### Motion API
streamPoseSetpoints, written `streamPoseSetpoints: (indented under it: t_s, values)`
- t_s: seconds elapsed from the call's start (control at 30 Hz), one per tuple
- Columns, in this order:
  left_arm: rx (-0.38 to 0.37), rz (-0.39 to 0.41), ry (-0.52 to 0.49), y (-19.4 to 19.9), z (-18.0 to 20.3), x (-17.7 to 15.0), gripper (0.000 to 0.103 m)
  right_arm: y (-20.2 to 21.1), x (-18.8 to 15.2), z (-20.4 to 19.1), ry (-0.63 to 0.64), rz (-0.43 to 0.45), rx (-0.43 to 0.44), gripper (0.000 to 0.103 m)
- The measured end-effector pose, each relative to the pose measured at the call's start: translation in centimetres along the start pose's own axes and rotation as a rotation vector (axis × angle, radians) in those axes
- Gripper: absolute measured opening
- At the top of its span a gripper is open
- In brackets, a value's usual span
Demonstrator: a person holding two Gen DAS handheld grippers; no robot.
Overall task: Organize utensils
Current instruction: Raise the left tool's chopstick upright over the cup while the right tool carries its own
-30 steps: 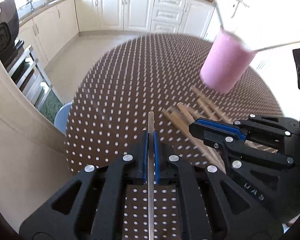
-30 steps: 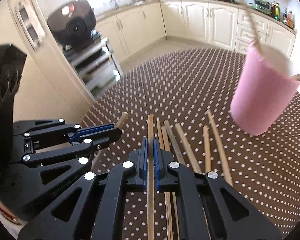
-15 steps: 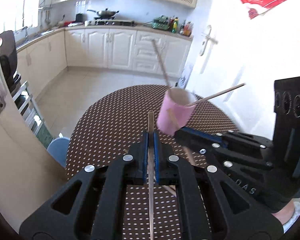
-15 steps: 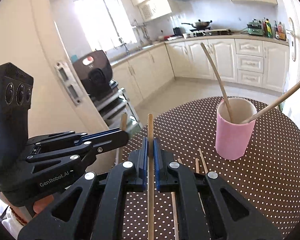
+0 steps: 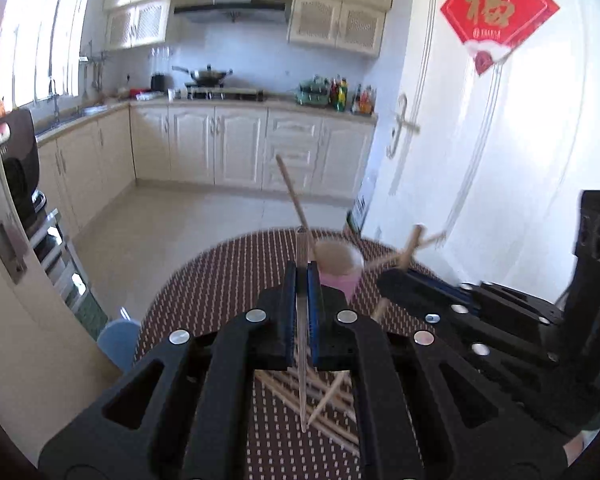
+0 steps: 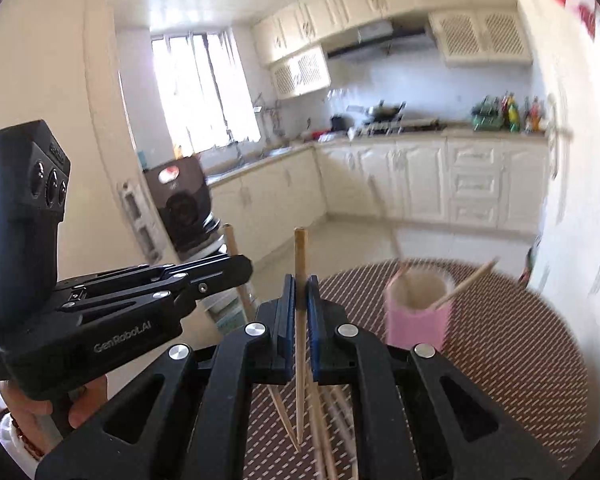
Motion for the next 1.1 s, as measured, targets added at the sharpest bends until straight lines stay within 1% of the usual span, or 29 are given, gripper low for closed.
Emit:
streamPoseSetpoints:
  t_s: [0.03,0.13,0.17,0.3,0.4,0.5,0.63,0.73,0.8,0.87,0.9,0.93,1.03,1.1]
  values:
    - [0.005,0.018,0.002,0.1,0.0,0.5,0.006,0.6,0.8,0.0,0.012,0.039,-0.017,0.005]
    - [0.019,0.083,0.018,0.3,0.1,2.4,0.006,1.6,2.4,0.3,0.024,0.120,-0.048,0.005]
    - [0.030,0.116,0.028,0.4,0.0,3.1,0.006,1.9,3.0,0.5,0.029,0.154,-0.066,0.005]
    - [0.042,0.200,0.076,0.3,-0.3,4.9,0.006,2.4,4.6,1.0,0.040,0.249,-0.112,0.005]
    - [0.049,0.258,0.105,-0.3,-0.3,5.9,0.006,2.1,5.2,1.4,0.055,0.295,-0.142,0.005]
    - [0.059,0.293,0.120,-0.8,-0.2,6.6,0.006,1.7,5.6,1.8,0.075,0.334,-0.171,0.005]
    - [0.073,0.326,0.132,-2.1,-0.2,7.5,0.006,0.9,5.9,2.4,0.090,0.372,-0.206,0.005]
    - [0.084,0.345,0.142,-2.7,-0.3,8.0,0.006,0.3,5.9,2.9,0.089,0.379,-0.217,0.005]
    - [0.069,0.369,0.150,-2.8,-0.5,8.2,0.006,0.1,5.9,3.1,0.101,0.403,-0.228,0.005]
    - [0.082,0.383,0.151,-3.1,-0.6,8.1,0.006,-0.4,5.7,3.6,0.108,0.397,-0.238,0.005]
    - [0.075,0.388,0.153,-3.2,-0.7,8.1,0.006,-0.6,5.6,3.6,0.117,0.400,-0.246,0.005]
    - [0.064,0.383,0.155,-3.4,-0.7,8.1,0.006,-0.7,5.5,3.7,0.123,0.394,-0.251,0.005]
    - [0.068,0.368,0.151,-4.3,-0.6,7.9,0.006,-1.3,5.3,4.1,0.118,0.372,-0.256,0.005]
    - [0.072,0.344,0.144,-5.0,-0.5,7.4,0.006,-1.8,5.1,4.7,0.097,0.350,-0.250,0.005]
Point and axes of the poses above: each gripper's, at about its wrist camera, not at the fingertips, and y roughly against the way its jaws point, z to its right, x to its top, the point moved 3 cm from there along -y, roughly the way its jaws point, and after that the axes turned 10 degrees about -y, right-handed, at the moved point
